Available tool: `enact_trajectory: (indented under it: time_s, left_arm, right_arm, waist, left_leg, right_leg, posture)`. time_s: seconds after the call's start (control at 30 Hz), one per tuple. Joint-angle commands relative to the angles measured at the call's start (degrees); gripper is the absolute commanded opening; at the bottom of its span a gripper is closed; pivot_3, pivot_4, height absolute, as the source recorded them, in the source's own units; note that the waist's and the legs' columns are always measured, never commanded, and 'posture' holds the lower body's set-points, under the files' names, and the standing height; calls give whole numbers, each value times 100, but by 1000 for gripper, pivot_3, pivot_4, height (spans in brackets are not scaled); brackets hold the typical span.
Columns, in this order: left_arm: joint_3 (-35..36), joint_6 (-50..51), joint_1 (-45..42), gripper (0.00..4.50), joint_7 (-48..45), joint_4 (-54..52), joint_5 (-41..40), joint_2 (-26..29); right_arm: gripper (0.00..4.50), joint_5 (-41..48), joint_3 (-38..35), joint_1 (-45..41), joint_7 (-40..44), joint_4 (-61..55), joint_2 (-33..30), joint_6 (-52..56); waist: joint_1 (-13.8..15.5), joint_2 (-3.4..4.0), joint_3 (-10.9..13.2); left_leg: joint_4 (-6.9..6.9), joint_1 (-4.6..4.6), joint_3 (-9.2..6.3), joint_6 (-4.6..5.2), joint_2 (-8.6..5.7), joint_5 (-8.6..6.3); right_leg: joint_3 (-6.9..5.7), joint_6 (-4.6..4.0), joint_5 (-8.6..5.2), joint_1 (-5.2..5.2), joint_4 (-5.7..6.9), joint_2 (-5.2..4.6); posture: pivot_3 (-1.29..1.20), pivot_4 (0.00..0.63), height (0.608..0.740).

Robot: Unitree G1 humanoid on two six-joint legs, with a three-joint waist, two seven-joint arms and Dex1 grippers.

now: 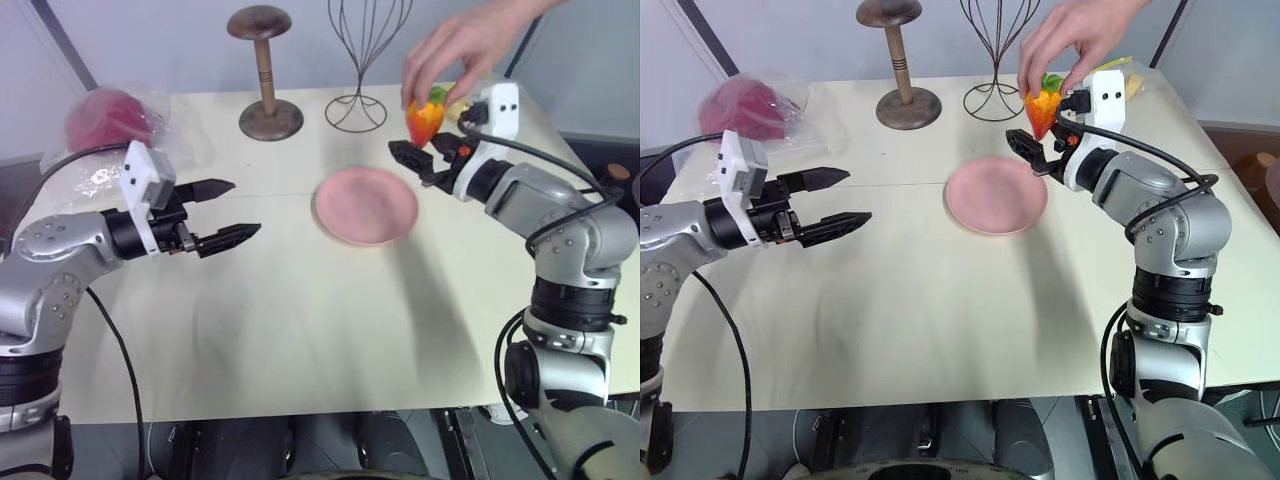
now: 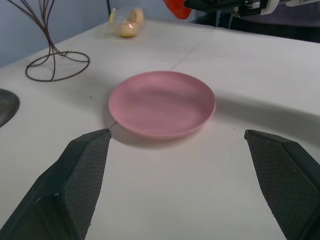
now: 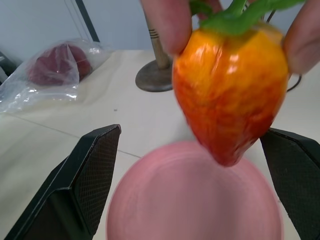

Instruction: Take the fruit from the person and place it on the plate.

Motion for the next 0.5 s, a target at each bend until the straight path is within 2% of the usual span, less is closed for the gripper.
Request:
enact_trajectory:
  time_s: [0.03, 0.07, 0.17, 0.3, 0.33, 0.5]
  left_arm:
    - [173, -104, 18, 4500, 51, -175, -10, -6]
    - [178, -103, 18, 4500, 59, -180, -10, -11]
    - [197, -113, 10, 4500, 97, -194, -23, -30]
    - [198, -126, 21, 4500, 119, -211, -25, -47]
    - [199, -127, 19, 4500, 122, -209, -28, -50]
    - [202, -186, 41, 4500, 123, -166, 10, -47]
  right_arm:
    - [4458, -24, -30, -204, 17, -37, -9, -176]
    - [4458, -27, -31, -206, 13, -30, -7, -186]
    - [3109, -73, -28, -203, 17, 3, -7, -251]
    - [1095, -94, -19, -221, 41, -14, -16, -271]
    - [889, -96, -16, -237, 38, -12, -17, -268]
    - [871, -171, 82, -251, 1, 67, 45, -294]
  waist:
    - [-4, 0, 0]
    - [-3, 0, 0]
    - [-2, 0, 0]
    - [-4, 0, 0]
    - [-3, 0, 0]
    - [-4, 0, 0]
  left_leg:
    - [0, 0, 0, 0, 0, 0]
    - [0, 0, 0, 0, 0, 0]
    - [0, 0, 0, 0, 0, 0]
    - [-1, 0, 0, 0, 0, 0]
    - [-1, 0, 0, 0, 0, 0]
    - [-1, 0, 0, 0, 0, 0]
  right_leg:
    - [0, 0, 0, 0, 0, 0]
    - [0, 0, 0, 0, 0, 1]
    - [0, 0, 0, 0, 0, 0]
    - [0, 0, 0, -1, 0, 0]
    - [0, 0, 0, -1, 0, 0]
    - [0, 0, 0, -1, 0, 0]
  posture:
    - [0, 150, 740]
    - [0, 150, 740]
    - [0, 150, 740]
    - [0, 150, 740]
    - [0, 150, 740]
    - [0, 150, 740]
